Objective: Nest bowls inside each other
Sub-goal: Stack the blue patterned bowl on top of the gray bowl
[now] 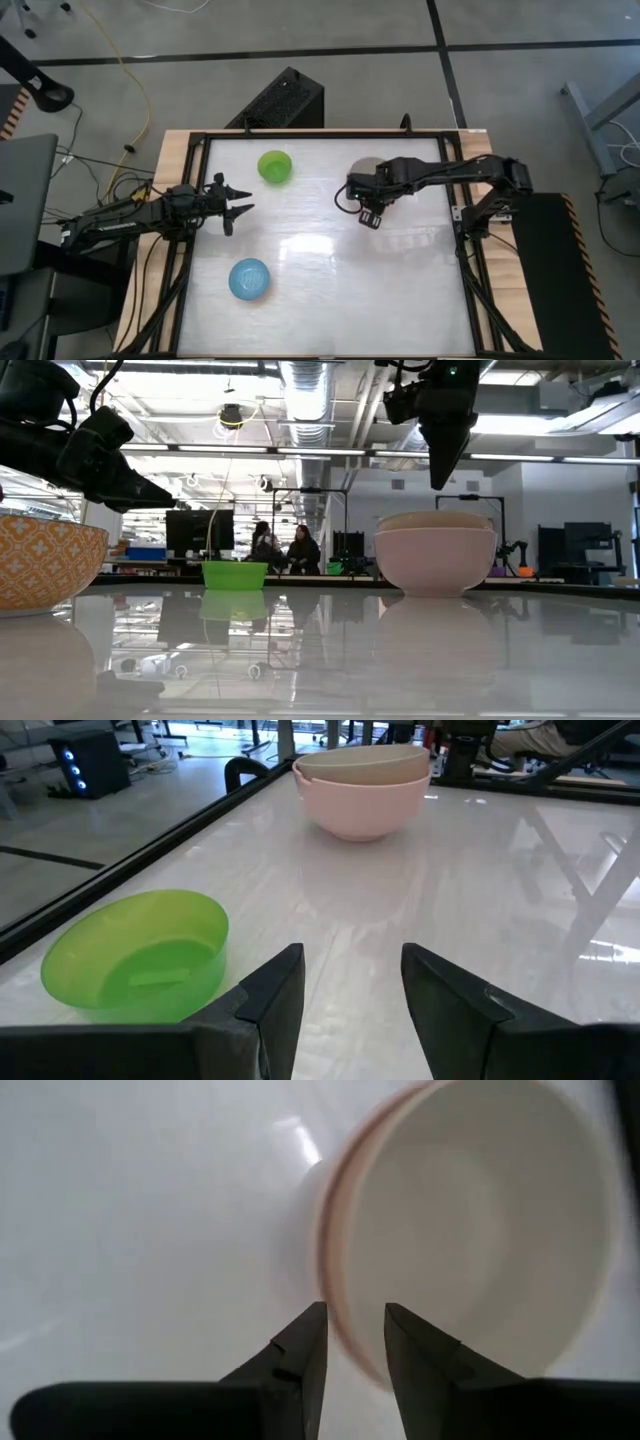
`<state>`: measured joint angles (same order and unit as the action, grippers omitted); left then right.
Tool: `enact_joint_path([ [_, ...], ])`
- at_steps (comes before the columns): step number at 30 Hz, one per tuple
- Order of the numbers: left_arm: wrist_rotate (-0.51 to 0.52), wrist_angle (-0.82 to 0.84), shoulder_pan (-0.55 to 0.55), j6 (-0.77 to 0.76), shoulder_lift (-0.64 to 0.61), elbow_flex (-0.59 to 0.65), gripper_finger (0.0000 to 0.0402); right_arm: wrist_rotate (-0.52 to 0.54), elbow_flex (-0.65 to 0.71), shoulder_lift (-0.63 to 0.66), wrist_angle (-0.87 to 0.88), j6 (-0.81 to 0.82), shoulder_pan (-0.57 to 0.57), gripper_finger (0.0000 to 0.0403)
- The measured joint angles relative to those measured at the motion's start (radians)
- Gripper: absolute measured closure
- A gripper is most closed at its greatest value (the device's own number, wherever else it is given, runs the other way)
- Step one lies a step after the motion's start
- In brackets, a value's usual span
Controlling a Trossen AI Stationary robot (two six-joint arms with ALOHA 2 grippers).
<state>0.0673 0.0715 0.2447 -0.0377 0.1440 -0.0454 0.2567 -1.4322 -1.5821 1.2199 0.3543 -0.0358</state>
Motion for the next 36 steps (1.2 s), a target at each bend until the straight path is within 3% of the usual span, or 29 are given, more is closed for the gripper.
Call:
enact_joint_path([
  [4,0.000,0.000,0.000,0.000,0.000,0.000,0.0244,0.090,0.000,-0.010,0.004,0.017,0.036,0.0304],
  [10,0.000,0.000,0.000,0.000,0.000,0.000,0.0244,0.274,0.000,-0.066,0.012,0.138,0.114,0.0390],
  [18,0.000,0.000,0.000,0.000,0.000,0.000,0.0244,0.417,0.001,-0.209,0.052,0.223,0.212,0.0395],
  [22,0.000,0.000,0.000,0.000,0.000,0.000,0.0244,0.426,0.001,-0.241,0.064,0.224,0.219,0.0398],
  [31,0.000,0.000,0.000,0.000,0.000,0.000,0.0244,0.430,0.001,-0.150,0.063,0.220,0.207,0.0397],
  [36,0.000,0.000,0.000,0.000,0.000,0.000,0.0244,0.427,0.001,-0.098,-0.174,0.092,0.190,0.0394],
])
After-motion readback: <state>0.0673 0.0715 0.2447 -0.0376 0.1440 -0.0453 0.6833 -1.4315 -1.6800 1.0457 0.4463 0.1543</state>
